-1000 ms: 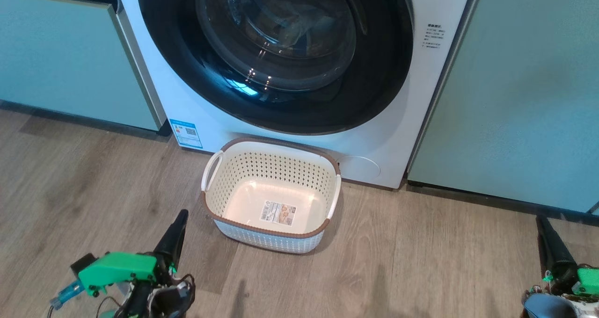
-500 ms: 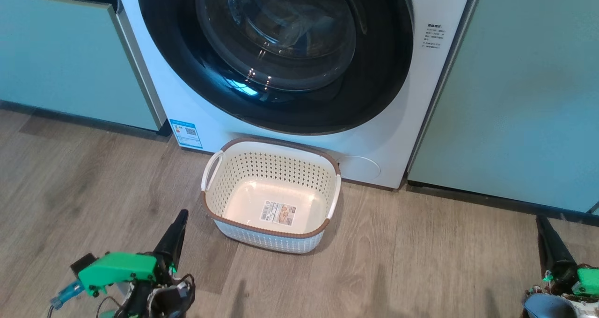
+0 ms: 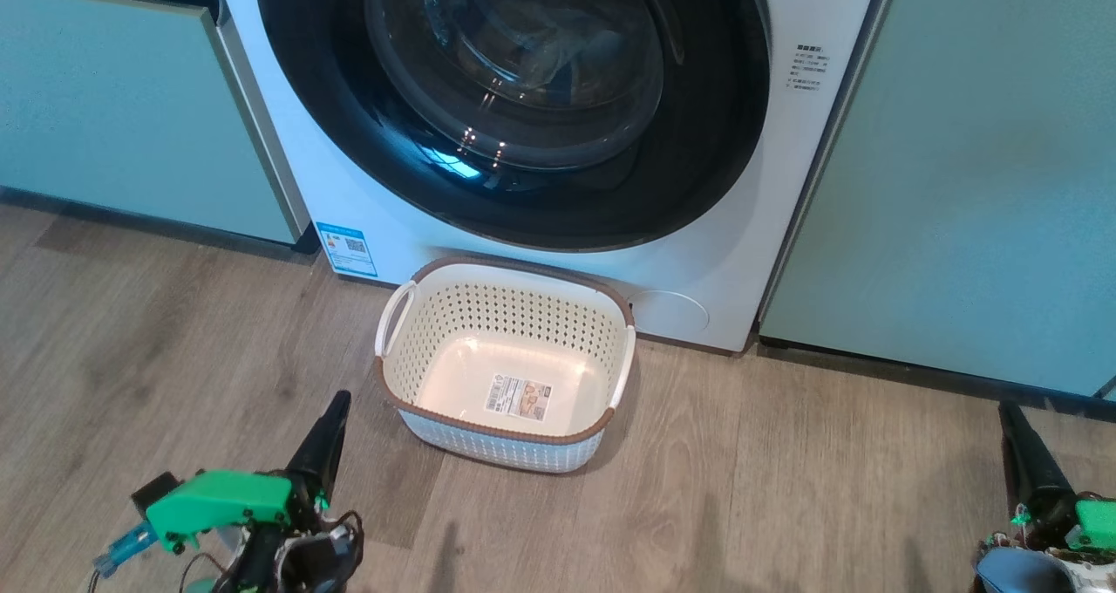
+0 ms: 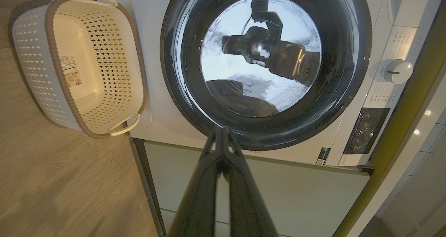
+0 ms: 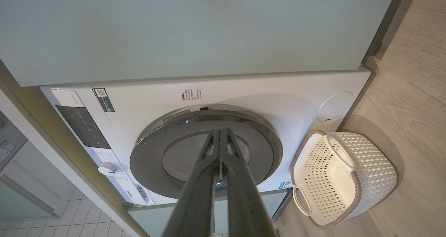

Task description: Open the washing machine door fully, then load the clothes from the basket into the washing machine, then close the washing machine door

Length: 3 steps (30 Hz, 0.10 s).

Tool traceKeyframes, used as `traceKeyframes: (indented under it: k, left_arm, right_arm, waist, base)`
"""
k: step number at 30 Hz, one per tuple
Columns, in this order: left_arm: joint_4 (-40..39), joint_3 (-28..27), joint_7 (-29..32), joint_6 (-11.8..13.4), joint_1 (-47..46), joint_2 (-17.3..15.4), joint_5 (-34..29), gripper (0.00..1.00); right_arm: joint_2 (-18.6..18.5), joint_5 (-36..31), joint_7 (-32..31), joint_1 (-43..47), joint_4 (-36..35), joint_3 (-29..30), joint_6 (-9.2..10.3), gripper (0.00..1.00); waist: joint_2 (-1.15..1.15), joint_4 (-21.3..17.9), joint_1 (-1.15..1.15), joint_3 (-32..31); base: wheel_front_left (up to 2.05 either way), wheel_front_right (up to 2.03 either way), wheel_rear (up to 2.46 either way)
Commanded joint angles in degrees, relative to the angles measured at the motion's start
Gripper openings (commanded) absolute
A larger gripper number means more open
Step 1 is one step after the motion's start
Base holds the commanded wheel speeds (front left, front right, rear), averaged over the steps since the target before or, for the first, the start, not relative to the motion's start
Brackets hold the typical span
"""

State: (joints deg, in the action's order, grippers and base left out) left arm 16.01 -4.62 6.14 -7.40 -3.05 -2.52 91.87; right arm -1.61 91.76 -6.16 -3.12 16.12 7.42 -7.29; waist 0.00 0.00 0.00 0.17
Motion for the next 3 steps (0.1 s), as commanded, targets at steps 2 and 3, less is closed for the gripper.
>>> traceKeyframes:
  k: [2, 3]
  left_arm:
    - [-1.96, -1.9, 0.35, -0.09, -3.16, -0.36, 0.3, 0.0]
    - [-1.96, -1.9, 0.35, -0.09, -3.16, -0.36, 0.3, 0.0]
  right_arm:
    - [-1.27, 0.41, -0.32, -3.08, -2.08, -0.91, -0.2, 0.0]
    - [-1.27, 0.41, -0.32, -3.08, -2.08, -0.91, -0.2, 0.0]
  waist:
    - [0.0, 0.0, 0.0, 0.0]
    - [0.0, 0.0, 0.0, 0.0]
  base:
    - [0.0, 0.0, 0.0]
    - [0.0, 0.0, 0.0]
